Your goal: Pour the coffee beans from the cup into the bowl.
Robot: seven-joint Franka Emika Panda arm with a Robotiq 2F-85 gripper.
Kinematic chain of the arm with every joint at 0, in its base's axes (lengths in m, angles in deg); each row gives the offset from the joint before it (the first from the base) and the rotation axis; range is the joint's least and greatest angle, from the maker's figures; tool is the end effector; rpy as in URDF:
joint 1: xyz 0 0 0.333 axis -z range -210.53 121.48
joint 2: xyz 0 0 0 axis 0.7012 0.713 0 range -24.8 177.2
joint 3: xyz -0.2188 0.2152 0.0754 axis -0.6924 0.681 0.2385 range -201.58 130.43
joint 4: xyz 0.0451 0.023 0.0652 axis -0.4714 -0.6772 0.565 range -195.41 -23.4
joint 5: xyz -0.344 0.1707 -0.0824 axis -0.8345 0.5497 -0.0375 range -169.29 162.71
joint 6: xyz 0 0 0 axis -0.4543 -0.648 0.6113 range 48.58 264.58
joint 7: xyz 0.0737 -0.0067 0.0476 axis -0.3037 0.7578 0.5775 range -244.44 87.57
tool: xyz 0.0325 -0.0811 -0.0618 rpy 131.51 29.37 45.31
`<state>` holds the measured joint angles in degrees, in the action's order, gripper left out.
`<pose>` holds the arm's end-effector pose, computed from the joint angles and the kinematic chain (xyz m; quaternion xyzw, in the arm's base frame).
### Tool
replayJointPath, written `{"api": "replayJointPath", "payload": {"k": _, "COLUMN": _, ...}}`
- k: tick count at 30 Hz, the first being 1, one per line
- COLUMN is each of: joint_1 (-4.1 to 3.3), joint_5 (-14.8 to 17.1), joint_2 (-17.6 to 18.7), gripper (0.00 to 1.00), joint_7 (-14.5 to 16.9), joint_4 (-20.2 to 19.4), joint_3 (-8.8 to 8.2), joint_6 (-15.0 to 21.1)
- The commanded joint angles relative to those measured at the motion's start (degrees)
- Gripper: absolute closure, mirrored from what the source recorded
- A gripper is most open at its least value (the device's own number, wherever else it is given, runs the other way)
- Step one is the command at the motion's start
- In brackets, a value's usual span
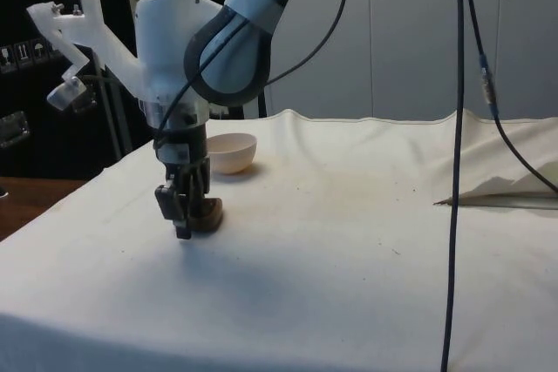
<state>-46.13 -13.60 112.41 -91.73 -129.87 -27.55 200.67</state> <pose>0.6208 0.1068 0.1675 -0.9986 -0.0299 -0.0442 0.0027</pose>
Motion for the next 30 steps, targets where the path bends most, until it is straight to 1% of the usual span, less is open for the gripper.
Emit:
{"api": "replayJointPath", "payload": {"k": 1, "joint_1": -0.46, "joint_5": -0.3, "joint_2": 0.1, "gripper": 0.60, "joint_7": -0.5, "joint_4": 0.0, "joint_3": -0.46, "joint_6": 0.2}}
{"api": "replayJointPath", "payload": {"k": 5, "joint_1": -0.46, "joint_5": -0.3, "joint_2": 0.1, "gripper": 0.84, "joint_7": -0.5, "joint_4": 0.0, "joint_3": -0.46, "joint_6": 0.2}}
{"api": "replayJointPath", "payload": {"k": 6, "joint_1": -0.46, "joint_5": -0.3, "joint_2": 0.1, "gripper": 0.94, "joint_7": -0.5, "joint_4": 0.0, "joint_3": -0.46, "joint_6": 0.2}}
{"api": "replayJointPath", "payload": {"k": 7, "joint_1": -0.40, "joint_5": -0.3, "joint_2": 0.1, "gripper": 0.98, "joint_7": -0.5, "joint_4": 0.0, "joint_3": -0.46, "joint_6": 0.2}}
{"api": "replayJointPath", "payload": {"k": 8, "joint_1": -0.40, "joint_5": -0.3, "joint_2": 0.1, "gripper": 1.00, "joint_7": -0.4, "joint_4": 0.0, "joint_3": -0.40, "joint_6": 0.2}}
{"api": "replayJointPath", "payload": {"k": 9, "joint_1": -0.34, "joint_5": -0.2, "joint_2": 0.1, "gripper": 1.00, "joint_7": -0.3, "joint_4": 0.0, "joint_3": -0.34, "joint_6": 0.2}}
{"api": "replayJointPath", "payload": {"k": 10, "joint_1": -0.06, "joint_5": 0.0, "joint_2": 0.1, "gripper": 1.00, "joint_7": 0.0, "joint_4": -0.1, "joint_3": -0.06, "joint_6": 0.0}}
{"api": "replayJointPath", "payload": {"k": 11, "joint_1": -0.29, "joint_5": -0.2, "joint_2": 0.1, "gripper": 1.00, "joint_7": -0.3, "joint_4": 0.0, "joint_3": -0.29, "joint_6": 0.2}}
{"api": "replayJointPath", "payload": {"k": 18, "joint_1": -0.06, "joint_5": 0.0, "joint_2": 0.0, "gripper": 1.00, "joint_7": 0.0, "joint_4": -0.1, "joint_3": -0.06, "joint_6": 0.0}}
{"api": "replayJointPath", "payload": {"k": 26, "joint_1": -0.06, "joint_5": 0.0, "joint_2": -0.1, "gripper": 1.00, "joint_7": 0.1, "joint_4": 0.0, "joint_3": -0.06, "joint_6": 0.0}}
{"api": "replayJointPath", "payload": {"k": 30, "joint_1": 0.23, "joint_5": 0.3, "joint_2": -1.7, "gripper": 1.00, "joint_7": 0.3, "joint_4": -0.3, "joint_3": 0.29, "joint_6": -1.1}}
